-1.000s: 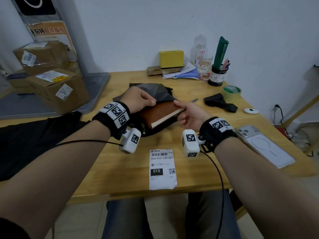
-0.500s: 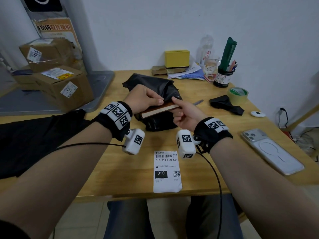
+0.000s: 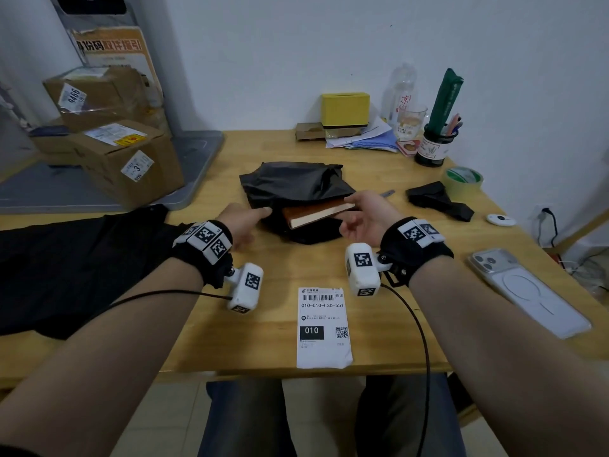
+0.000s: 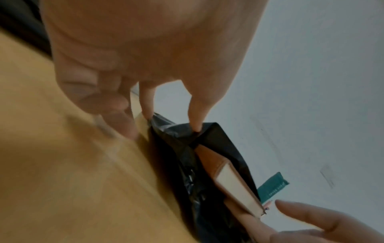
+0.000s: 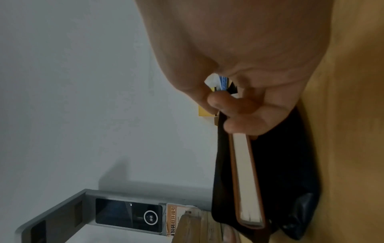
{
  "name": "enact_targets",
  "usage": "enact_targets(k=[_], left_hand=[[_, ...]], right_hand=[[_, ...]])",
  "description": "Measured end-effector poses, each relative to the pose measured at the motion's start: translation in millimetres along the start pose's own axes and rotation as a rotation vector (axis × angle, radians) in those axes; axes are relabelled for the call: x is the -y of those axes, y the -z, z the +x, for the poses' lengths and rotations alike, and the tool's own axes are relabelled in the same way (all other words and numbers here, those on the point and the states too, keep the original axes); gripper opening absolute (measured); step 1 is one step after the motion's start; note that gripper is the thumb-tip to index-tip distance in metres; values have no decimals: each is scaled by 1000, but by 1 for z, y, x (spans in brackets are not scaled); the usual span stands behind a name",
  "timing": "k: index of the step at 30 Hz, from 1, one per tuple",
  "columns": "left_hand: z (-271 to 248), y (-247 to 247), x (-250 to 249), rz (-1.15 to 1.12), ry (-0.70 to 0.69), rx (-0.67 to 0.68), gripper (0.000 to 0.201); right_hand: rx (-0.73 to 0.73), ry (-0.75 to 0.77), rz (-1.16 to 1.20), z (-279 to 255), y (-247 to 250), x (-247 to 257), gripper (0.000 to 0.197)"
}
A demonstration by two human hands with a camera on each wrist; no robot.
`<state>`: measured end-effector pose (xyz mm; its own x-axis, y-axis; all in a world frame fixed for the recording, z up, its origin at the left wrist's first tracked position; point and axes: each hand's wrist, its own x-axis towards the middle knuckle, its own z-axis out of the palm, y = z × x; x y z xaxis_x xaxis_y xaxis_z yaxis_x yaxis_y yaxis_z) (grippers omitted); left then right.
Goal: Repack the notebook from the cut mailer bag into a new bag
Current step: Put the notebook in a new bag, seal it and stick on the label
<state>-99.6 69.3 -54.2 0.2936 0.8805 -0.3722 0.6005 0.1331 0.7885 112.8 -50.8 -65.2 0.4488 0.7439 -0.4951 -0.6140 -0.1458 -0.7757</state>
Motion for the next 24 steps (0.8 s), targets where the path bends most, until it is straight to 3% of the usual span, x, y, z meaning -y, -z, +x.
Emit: enact_targets(k=[2,4,7,14,17,20,24], left_hand=[[-6,-5,3,-105,107,183,39],[-9,-10,4,-135,127,258,35],[-7,-19,5,-95,73,176,25],[-3,-13,12,-94,30,58,6],[-4,-10,11,-134,24,28,23],[-9,-17,7,-123,62,147,48],[1,-31,7,-148,-30,80,31]], right_hand=[[-5,3,-38,-3,0,0,25],[-3,-6,-56,-3,0,-1,30],[-23,-9,-93,-1,3,0,41],[-2,13,32,-5,3,6,35],[-15,17,42,-3,1,4,35],[-4,-5,22,1,1,1,28],[-22,-64,-17,13,-2,-5,27]])
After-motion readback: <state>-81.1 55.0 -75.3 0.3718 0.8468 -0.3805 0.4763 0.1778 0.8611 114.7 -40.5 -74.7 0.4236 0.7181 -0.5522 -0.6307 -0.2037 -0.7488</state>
